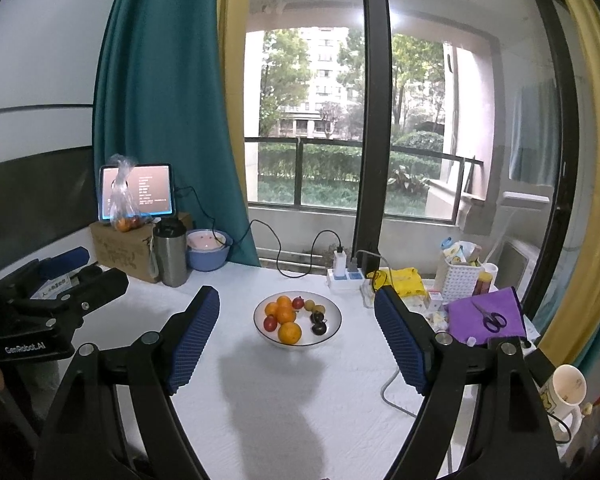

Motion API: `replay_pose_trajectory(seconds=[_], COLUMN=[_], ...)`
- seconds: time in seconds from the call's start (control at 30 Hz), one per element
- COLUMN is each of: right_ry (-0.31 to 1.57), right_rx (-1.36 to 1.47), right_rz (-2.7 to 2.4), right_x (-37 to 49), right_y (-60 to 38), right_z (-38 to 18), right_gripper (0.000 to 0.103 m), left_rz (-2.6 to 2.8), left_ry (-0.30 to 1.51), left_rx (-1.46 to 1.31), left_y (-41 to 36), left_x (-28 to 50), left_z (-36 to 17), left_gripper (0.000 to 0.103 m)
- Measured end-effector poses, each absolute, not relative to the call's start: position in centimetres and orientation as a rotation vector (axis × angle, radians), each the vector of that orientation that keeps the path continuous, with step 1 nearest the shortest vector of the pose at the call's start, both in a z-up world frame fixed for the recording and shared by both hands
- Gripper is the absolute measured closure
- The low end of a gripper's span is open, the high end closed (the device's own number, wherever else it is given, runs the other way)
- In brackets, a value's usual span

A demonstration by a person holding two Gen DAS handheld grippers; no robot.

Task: Organize fruits

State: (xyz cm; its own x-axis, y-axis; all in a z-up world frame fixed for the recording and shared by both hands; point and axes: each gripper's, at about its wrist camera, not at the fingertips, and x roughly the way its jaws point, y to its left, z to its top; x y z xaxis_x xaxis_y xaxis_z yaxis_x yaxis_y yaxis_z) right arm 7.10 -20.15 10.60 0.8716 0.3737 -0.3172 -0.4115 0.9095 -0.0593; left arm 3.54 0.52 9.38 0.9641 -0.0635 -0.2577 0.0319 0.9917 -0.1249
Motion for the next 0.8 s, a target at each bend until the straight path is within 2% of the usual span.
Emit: replay_pose_trajectory(seconds=[0.8], right_ry=[0.318], right_rx=[-0.116], right_rz=[0.401], right_x=[7.31], right_y=[-20.58], right_z=[10.21], right_gripper=[0.02], left_rz=[-0.063], left_ry=[0.271], left_rx=[-0.118], left_y=[-0.29], left_x=[3.94], left_z=[9.55], left_gripper=[0.002])
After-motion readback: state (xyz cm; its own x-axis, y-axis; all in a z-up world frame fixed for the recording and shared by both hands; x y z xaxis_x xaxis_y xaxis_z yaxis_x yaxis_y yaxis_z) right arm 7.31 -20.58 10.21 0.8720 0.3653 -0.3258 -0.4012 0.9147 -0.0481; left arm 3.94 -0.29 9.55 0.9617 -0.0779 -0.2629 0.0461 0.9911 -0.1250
